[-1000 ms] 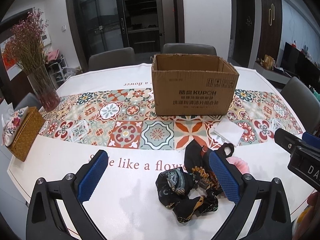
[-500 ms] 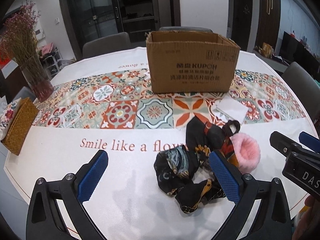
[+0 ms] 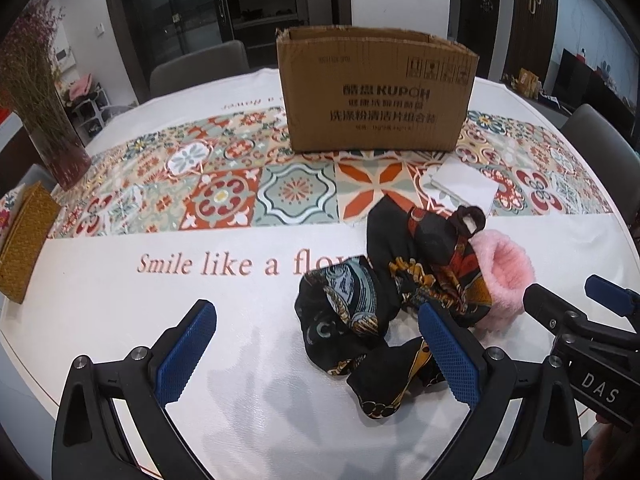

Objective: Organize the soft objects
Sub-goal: 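Move both tools back toward the scarf and pink ring beside the box, then grasp the dark patterned scarf with the left tool while the right grasps the pink fluffy ring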

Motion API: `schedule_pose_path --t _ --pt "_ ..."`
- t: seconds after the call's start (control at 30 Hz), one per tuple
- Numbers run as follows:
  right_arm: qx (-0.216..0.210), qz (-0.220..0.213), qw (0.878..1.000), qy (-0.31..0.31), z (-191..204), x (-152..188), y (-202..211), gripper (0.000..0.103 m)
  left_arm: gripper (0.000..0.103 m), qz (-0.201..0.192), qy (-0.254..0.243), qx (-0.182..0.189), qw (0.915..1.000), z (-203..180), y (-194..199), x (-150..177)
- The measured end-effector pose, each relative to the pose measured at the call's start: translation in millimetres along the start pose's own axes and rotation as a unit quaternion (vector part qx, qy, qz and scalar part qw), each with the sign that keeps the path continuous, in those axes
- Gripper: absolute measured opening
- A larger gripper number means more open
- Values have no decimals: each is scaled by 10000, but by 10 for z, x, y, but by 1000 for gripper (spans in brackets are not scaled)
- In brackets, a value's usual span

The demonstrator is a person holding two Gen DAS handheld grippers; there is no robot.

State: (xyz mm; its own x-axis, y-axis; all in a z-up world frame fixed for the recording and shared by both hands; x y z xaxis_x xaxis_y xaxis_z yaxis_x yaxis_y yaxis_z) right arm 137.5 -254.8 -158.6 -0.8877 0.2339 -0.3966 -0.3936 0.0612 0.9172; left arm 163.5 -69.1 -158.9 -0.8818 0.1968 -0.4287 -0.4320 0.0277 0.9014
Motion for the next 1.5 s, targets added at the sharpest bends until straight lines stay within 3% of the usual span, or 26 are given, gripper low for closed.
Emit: schedule_pose_path --t 0.53,0.83,0.93,1.1,1.2,1.27,1.33,1.5 --pt "-1 473 9989 47 39 76 -385 85 103 426 43 38 9991 34 -374 89" --pt "72 532 9984 171 99 41 -528 85 97 579 55 87 9983 63 -548 77" --pt "69 525 9984 215 139 14 -564 85 92 597 51 155 9981 73 -594 75" --pt "-92 581 9979 272 206 -5 -635 83 72 735 -40 293 9969 20 -663 88" --pt "-193 525 9979 319 245 -8 -629 64 61 735 -104 316 9967 -8 -667 88" --pt "-340 559 9974 316 260 -6 -629 40 53 731 -154 313 9967 -29 -661 84" --pt "-382 576 9971 317 263 1 -632 30 44 740 -193 340 9965 -49 -651 86" --pt "-473 522 9970 313 265 13 -590 25 18 740 -297 321 9963 -100 -617 99"
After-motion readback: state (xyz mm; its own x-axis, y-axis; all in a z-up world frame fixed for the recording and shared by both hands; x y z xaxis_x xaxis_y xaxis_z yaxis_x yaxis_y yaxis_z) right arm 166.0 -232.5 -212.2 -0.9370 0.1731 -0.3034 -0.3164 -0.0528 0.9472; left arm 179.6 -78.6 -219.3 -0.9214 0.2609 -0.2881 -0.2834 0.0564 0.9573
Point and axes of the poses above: each gripper's, at about its wrist camera, not at the fingertips, and y roughly against the way its jaws point, z to its left, x to its underside, the point moved 5 cm from there along -y, roughly the way its jaws point, and after that the axes turned 10 degrees about z, right-handed, at the moved point
